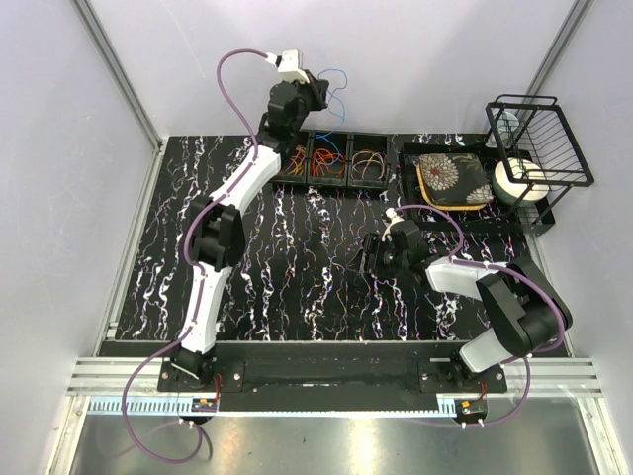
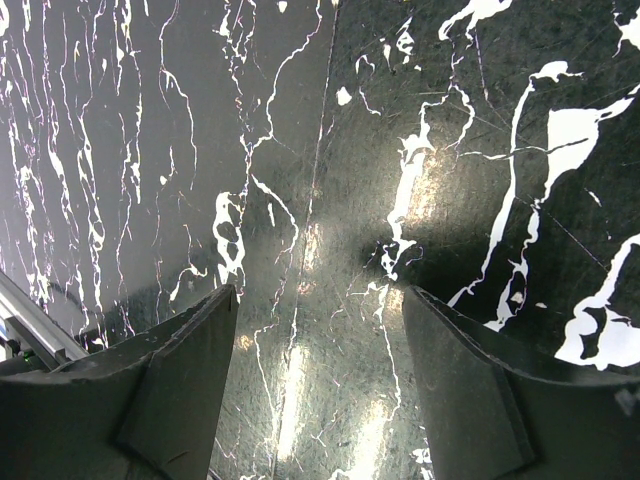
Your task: Untangle the cables
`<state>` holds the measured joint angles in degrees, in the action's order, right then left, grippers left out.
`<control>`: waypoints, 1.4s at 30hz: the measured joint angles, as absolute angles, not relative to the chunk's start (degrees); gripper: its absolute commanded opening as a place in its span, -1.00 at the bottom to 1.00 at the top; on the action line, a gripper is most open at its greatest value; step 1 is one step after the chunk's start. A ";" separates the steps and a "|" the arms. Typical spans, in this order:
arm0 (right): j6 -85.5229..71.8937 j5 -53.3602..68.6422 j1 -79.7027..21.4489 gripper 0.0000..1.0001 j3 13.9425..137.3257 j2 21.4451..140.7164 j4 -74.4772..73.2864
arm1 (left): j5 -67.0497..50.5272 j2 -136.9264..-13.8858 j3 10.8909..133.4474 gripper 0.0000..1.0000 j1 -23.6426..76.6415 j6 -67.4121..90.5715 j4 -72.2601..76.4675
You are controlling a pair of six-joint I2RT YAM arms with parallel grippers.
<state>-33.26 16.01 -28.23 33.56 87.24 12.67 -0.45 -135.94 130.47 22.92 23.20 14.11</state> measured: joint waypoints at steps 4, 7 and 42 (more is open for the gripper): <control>-33.26 16.01 -28.23 0.47 33.58 87.29 12.67 | -0.23 -135.79 125.19 -1.00 22.92 23.59 16.56; -33.26 16.03 -28.23 0.46 33.61 87.29 12.67 | 0.23 -135.74 119.85 -1.00 22.87 24.03 16.19; -33.26 16.16 -28.23 0.45 34.11 87.88 12.64 | 1.56 -143.35 119.35 0.12 21.67 29.93 13.45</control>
